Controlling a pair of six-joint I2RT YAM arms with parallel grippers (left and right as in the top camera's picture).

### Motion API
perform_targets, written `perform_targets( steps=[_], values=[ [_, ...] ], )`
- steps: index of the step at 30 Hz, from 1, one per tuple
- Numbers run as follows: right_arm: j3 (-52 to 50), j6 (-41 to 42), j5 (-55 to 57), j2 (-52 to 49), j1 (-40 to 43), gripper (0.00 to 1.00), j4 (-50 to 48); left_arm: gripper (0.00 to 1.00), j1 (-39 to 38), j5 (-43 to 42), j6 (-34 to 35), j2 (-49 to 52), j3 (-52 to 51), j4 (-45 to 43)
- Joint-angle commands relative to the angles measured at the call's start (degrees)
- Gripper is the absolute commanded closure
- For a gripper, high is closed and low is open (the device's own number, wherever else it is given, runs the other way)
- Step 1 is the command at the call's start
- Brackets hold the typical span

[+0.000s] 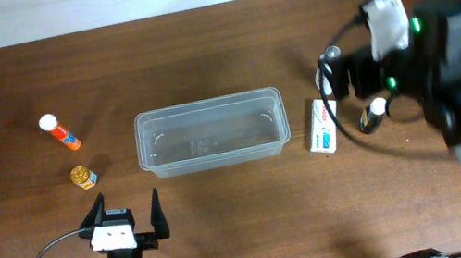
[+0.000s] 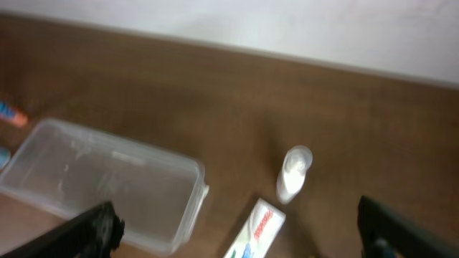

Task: Pack container
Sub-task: 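Move the right gripper to the white spray bottle and grasp it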

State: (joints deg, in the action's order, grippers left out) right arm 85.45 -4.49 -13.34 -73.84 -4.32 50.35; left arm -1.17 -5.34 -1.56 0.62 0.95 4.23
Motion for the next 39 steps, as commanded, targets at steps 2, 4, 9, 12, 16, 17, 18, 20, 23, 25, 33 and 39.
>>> perform_targets(
  steps=[2, 4, 9, 12, 16, 17, 18, 20, 23, 25, 33, 39],
  values=[
    [10.8, 0.4, -1.2, -10.5, 0.2, 0.02, 4.3, 0.01, -0.2, 0.4, -0.9, -0.3, -0.4, -0.1],
    [11.1, 0.2, -1.1, -12.8, 0.2, 0.02, 3.7, 0.01, -0.2, 0.4, -0.9, -0.3, -0.4, -0.1],
    [11.1, 0.5, -1.0, -17.7, 1.3, 0.02, 3.0, 0.01, -0.2, 0.4, -0.9, -0.3, -0.4, -0.1],
    [11.1, 0.5, -1.0, -20.5, 2.3, 0.02, 2.1, 0.01, -0.2, 0.4, -0.9, -0.3, -0.4, -0.1],
    [11.1, 0.5, -1.0, -24.4, 3.8, 0.01, 0.7, 0.01, -0.2, 0.4, -0.9, -0.3, -0.4, -0.1],
    [11.1, 0.5, -1.0, -25.4, 4.1, 0.01, 0.3, 0.01, -0.2, 0.4, -0.9, -0.3, -0.4, -0.1],
    [11.1, 1.0, -0.8, -26.7, 4.5, 0.01, -0.3, 0.01, -0.2, 0.4, -0.9, -0.3, -0.4, -0.1],
    [11.1, 1.8, -0.1, -28.5, 5.0, 0.01, -1.0, 0.01, -0.2, 0.4, -0.9, -0.3, -0.4, -0.1],
    [11.1, 2.0, 0.1, -31.4, 5.1, 0.03, -1.6, 0.01, -0.2, 0.4, -0.9, -0.3, -0.4, -0.1],
    [11.1, 2.0, 0.1, -33.5, 5.1, 0.06, -1.8, 0.01, -0.2, 0.4, -0.9, -0.3, -0.4, -0.1],
    [11.1, 2.8, 0.6, -39.6, 5.1, 0.2, -2.4, 0.01, -0.2, 0.4, -0.9, -0.3, -0.4, -0.1],
    [11.1, 3.7, 1.7, -42.6, 5.1, 0.26, -0.6, 0.01, -0.2, 0.4, -0.9, -0.3, -0.4, -0.1]
  ],
)
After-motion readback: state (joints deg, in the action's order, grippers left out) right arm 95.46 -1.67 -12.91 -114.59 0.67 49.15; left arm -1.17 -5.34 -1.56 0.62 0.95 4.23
